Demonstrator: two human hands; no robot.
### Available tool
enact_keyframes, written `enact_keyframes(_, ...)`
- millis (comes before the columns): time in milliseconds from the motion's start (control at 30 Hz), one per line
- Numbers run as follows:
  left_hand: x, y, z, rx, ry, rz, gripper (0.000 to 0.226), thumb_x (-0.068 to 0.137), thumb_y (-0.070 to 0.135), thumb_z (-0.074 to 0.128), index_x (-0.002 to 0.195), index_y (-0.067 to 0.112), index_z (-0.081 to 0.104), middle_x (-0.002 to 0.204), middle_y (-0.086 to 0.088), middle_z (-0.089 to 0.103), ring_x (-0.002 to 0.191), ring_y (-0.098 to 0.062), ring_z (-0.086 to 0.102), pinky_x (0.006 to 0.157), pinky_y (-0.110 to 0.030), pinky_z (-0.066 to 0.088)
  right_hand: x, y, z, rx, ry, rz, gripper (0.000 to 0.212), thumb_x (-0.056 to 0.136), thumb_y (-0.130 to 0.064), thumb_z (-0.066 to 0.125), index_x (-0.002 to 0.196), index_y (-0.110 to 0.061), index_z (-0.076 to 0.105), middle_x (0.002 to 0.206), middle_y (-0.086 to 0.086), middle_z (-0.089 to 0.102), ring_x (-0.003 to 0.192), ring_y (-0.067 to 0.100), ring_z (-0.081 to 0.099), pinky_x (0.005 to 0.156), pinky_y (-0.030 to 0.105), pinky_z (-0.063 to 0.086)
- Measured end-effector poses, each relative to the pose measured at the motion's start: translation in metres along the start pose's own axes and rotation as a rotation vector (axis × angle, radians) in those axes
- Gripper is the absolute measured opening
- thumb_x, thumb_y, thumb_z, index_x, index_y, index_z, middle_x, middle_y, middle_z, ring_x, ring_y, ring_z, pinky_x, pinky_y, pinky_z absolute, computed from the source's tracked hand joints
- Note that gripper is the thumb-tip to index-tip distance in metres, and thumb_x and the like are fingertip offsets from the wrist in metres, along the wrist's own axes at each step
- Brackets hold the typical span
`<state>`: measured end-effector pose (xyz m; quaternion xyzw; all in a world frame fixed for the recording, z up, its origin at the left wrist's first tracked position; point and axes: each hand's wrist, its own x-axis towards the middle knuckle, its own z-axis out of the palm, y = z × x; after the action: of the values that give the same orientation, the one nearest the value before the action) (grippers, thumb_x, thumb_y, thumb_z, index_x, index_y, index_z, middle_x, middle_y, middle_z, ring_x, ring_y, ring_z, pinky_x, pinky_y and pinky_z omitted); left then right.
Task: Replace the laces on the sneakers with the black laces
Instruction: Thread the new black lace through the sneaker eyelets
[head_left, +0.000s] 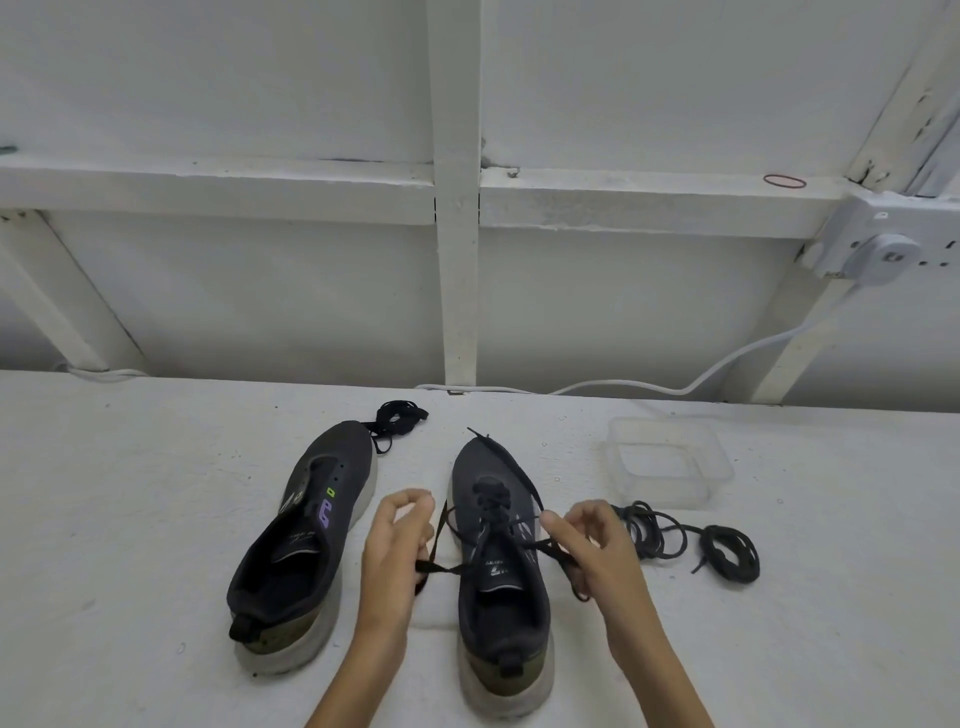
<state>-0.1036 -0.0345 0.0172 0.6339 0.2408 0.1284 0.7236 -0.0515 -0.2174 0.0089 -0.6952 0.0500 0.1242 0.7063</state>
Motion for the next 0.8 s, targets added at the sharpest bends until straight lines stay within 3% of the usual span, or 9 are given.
enact_keyframes(100, 0.002, 0.026, 0.001, 0.095, -0.132, 0.239, 0.02, 0.079, 0.032, 0.06, 0.094, 0.019, 0.062, 0.058, 0.016, 0.045, 0.055, -0.002, 0.041, 0.054, -0.015, 0.036, -0.005, -0.019, 0.006, -0.195, -0.145, -0.227, 0.024, 0.073, -0.013, 0.084, 0.086, -0.019, 0.065, 0.082, -0.009, 0.061, 0.061, 0.005, 0.049, 0.059, 0.016, 0.042)
enact_keyframes(200, 0.009, 0.044, 0.009, 0.146, -0.33, 0.382, 0.024, 0.078, 0.033, 0.062, 0.095, 0.017, 0.066, 0.068, 0.012, 0.054, 0.067, -0.006, 0.05, 0.065, -0.016, 0.043, -0.006, -0.033, 0.024, -0.393, -0.349, -0.351, 0.021, 0.072, -0.016, 0.085, 0.087, -0.025, 0.073, 0.089, -0.011, 0.065, 0.079, 0.006, 0.059, 0.072, 0.022, 0.048)
enact_keyframes(267, 0.012, 0.047, 0.013, 0.208, -0.361, 0.422, 0.031, 0.077, 0.04, 0.058, 0.096, 0.017, 0.067, 0.083, 0.012, 0.065, 0.083, -0.005, 0.059, 0.077, -0.015, 0.046, -0.002, -0.042, 0.033, -0.393, -0.383, -0.364, 0.012, 0.075, -0.015, 0.083, 0.08, -0.021, 0.073, 0.078, -0.01, 0.065, 0.068, 0.01, 0.058, 0.066, 0.024, 0.048)
enact_keyframes(367, 0.013, 0.035, 0.014, 0.327, -0.237, 0.512, 0.032, 0.079, 0.045, 0.055, 0.104, 0.027, 0.065, 0.107, 0.015, 0.065, 0.113, -0.008, 0.056, 0.092, -0.013, 0.04, 0.009, -0.056, 0.032, -0.291, -0.381, -0.324, 0.008, 0.08, -0.005, 0.076, 0.081, -0.009, 0.069, 0.062, -0.012, 0.059, 0.053, 0.009, 0.048, 0.053, 0.018, 0.041)
enact_keyframes(467, -0.002, 0.011, 0.015, 0.225, -0.12, 0.434, 0.048, 0.074, 0.047, 0.06, 0.119, 0.029, 0.055, 0.12, 0.022, 0.057, 0.122, 0.001, 0.048, 0.094, -0.004, 0.033, 0.016, -0.066, 0.027, -0.133, -0.43, -0.236, 0.009, 0.083, 0.002, 0.071, 0.083, -0.001, 0.062, 0.062, 0.002, 0.055, 0.048, 0.012, 0.04, 0.046, 0.018, 0.034)
enact_keyframes(633, -0.014, -0.034, 0.029, 0.293, -0.185, 0.217, 0.097, 0.055, 0.051, 0.076, 0.139, 0.035, 0.03, 0.142, 0.018, 0.037, 0.131, 0.004, 0.036, 0.105, -0.012, 0.034, 0.02, -0.07, 0.03, -0.074, -0.472, -0.19, 0.017, 0.083, 0.004, 0.071, 0.08, -0.007, 0.058, 0.082, 0.032, 0.058, 0.048, 0.014, 0.045, 0.046, 0.021, 0.032)
enact_keyframes(733, -0.002, -0.039, 0.035, 0.28, -0.236, 0.136, 0.113, 0.05, 0.047, 0.086, 0.14, 0.039, 0.018, 0.141, 0.018, 0.035, 0.128, 0.003, 0.041, 0.103, -0.017, 0.04, 0.022, -0.073, 0.032, -0.088, -0.471, -0.192, 0.019, 0.082, 0.002, 0.073, 0.079, -0.009, 0.058, 0.077, 0.024, 0.057, 0.049, 0.013, 0.047, 0.047, 0.02, 0.035)
enact_keyframes(800, 0.003, -0.039, 0.038, 0.268, -0.28, 0.136, 0.113, 0.058, 0.032, 0.09, 0.138, 0.043, 0.011, 0.136, 0.027, 0.033, 0.12, 0.017, 0.04, 0.093, -0.007, 0.04, 0.022, -0.077, 0.033, -0.094, -0.466, -0.2, 0.018, 0.08, 0.002, 0.075, 0.08, -0.008, 0.06, 0.075, 0.016, 0.056, 0.05, 0.013, 0.047, 0.047, 0.019, 0.036)
